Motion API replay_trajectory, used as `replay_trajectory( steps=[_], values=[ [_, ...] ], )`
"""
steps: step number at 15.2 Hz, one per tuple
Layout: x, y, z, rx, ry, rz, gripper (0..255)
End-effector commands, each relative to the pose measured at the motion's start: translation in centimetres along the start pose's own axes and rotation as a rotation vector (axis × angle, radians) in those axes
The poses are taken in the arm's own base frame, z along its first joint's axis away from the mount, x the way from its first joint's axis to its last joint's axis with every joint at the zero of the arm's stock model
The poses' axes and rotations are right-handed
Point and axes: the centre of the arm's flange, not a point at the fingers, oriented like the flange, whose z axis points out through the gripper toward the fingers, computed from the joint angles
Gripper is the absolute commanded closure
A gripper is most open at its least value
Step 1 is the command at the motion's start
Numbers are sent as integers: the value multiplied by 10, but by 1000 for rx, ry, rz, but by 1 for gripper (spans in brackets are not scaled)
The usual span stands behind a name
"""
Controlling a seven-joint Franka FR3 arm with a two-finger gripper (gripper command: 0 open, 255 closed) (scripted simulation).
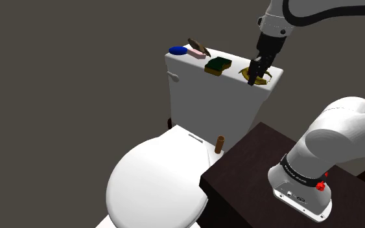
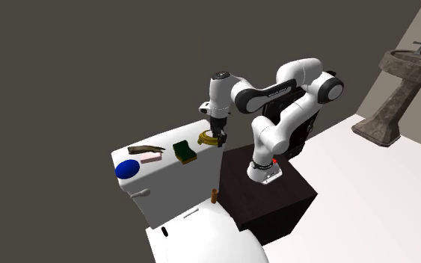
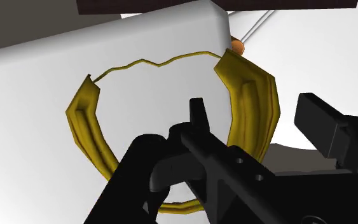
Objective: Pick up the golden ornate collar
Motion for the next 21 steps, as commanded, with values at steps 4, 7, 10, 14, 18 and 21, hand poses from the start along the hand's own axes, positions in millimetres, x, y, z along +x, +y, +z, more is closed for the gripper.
replay_trajectory(
  steps=[4, 7, 10, 14, 18, 21],
  values=[
    [0, 0, 1, 0, 0, 0, 255],
    [0, 0, 1, 0, 0, 0, 255],
    [0, 0, -4, 0, 0, 0, 255],
    [1, 0, -25, 0, 0, 0, 255],
    [1, 0, -46, 0, 0, 0, 255],
    [2, 0, -62, 0, 0, 0, 255]
  ],
)
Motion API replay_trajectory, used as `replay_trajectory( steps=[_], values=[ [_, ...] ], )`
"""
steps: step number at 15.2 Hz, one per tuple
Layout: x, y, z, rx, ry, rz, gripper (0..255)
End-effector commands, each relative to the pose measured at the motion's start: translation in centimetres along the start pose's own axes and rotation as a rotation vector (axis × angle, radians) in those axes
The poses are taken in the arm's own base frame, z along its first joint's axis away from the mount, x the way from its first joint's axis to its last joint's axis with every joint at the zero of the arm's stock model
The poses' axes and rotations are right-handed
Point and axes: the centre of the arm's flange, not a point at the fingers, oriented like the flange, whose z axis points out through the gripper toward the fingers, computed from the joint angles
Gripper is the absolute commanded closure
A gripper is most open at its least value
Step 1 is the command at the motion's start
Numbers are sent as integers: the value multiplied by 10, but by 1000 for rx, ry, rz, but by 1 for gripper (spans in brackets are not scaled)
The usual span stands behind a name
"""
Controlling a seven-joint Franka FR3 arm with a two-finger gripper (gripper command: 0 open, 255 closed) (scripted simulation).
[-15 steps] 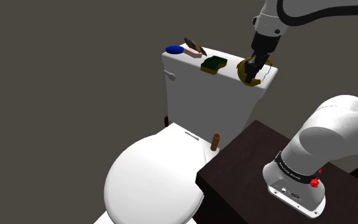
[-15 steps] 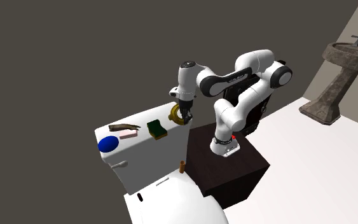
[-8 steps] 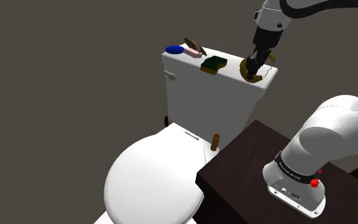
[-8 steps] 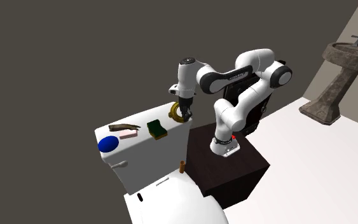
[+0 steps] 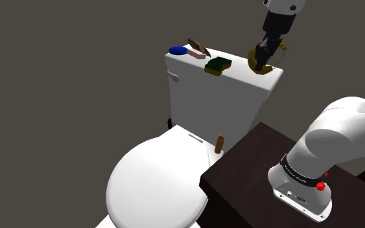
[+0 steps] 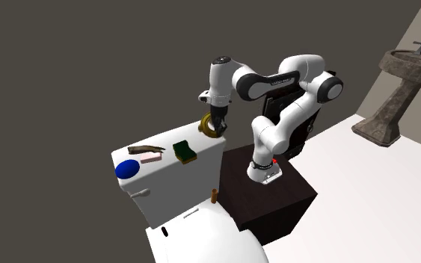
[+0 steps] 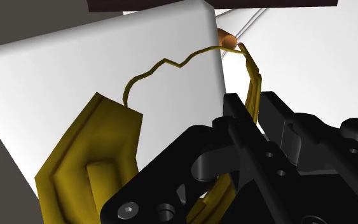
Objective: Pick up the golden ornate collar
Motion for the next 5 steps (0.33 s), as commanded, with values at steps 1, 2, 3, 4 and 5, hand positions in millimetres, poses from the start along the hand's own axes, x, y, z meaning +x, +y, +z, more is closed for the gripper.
replay_trajectory(
  steps=[1, 2, 3, 4, 5],
  values=[
    [1, 0, -10, 0, 0, 0, 255],
    [1, 0, -16, 0, 0, 0, 255],
    [1, 0, -21, 0, 0, 0, 255],
    [1, 0, -22, 0, 0, 0, 255],
    [1, 0, -22, 0, 0, 0, 255]
  ],
)
